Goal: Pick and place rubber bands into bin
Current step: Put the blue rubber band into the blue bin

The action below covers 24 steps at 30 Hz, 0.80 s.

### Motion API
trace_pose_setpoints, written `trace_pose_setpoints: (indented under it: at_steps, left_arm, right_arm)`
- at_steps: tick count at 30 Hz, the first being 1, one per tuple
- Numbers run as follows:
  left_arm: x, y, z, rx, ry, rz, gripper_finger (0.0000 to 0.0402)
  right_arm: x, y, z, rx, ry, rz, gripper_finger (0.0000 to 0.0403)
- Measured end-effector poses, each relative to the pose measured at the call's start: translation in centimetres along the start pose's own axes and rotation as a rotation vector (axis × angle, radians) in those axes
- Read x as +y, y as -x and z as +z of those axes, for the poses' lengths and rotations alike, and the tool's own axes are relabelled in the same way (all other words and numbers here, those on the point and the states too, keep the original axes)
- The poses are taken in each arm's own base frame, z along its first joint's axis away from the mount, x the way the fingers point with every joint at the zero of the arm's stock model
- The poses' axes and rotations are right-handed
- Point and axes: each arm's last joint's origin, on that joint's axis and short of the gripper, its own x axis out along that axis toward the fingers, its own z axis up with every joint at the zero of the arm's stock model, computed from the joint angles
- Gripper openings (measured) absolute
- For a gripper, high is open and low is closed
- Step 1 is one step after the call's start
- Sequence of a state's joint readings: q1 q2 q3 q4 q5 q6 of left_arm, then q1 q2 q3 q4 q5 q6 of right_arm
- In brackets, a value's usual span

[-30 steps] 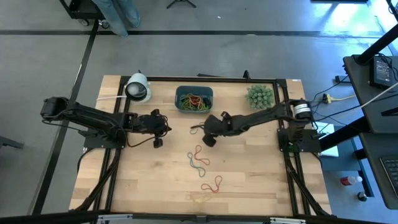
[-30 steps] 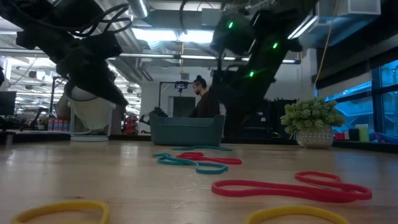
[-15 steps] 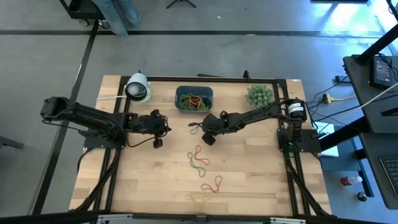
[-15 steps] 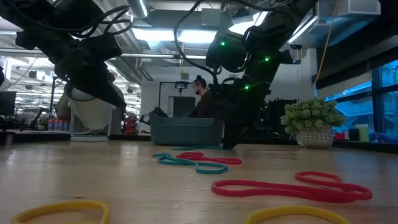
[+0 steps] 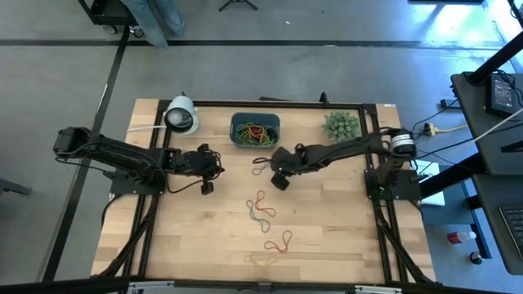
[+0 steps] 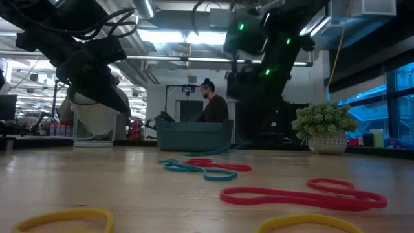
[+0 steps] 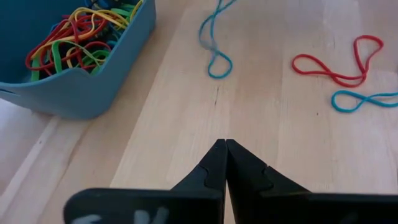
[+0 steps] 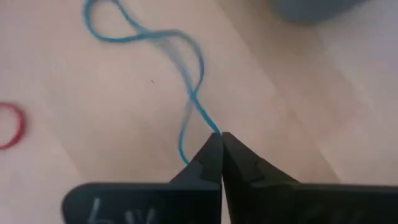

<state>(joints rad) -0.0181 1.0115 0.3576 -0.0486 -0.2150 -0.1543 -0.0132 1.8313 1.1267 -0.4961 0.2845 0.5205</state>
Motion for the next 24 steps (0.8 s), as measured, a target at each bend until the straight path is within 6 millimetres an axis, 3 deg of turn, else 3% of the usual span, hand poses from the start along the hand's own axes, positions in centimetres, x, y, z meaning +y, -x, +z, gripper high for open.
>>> trace_pose_setpoints:
  at_steps: [8, 14, 19, 24]
  left_arm:
    - [0.0, 0.0, 0.0, -0.002, 0.000, 0.006, 0.0005]
    - [0.1, 0.0, 0.0, -0.007, 0.000, 0.028, 0.0002]
    - [0.1, 0.0, 0.1, -0.014, 0.000, 0.028, 0.0002]
    - [0.0, 0.0, 0.3, -0.029, -0.004, 0.026, 0.0003]
  right_arm:
    - [-0.4, 5.9, 0.7, -0.163, -0.027, -0.002, 0.0001]
    - [-1.1, 9.4, 2.6, -0.254, -0.013, -0.072, 0.0001]
    - [-1.4, 11.5, 5.8, -0.344, 0.058, -0.078, 0.0000]
    - [-2.5, 11.4, 8.8, -0.385, 0.092, -0.125, 0.0000]
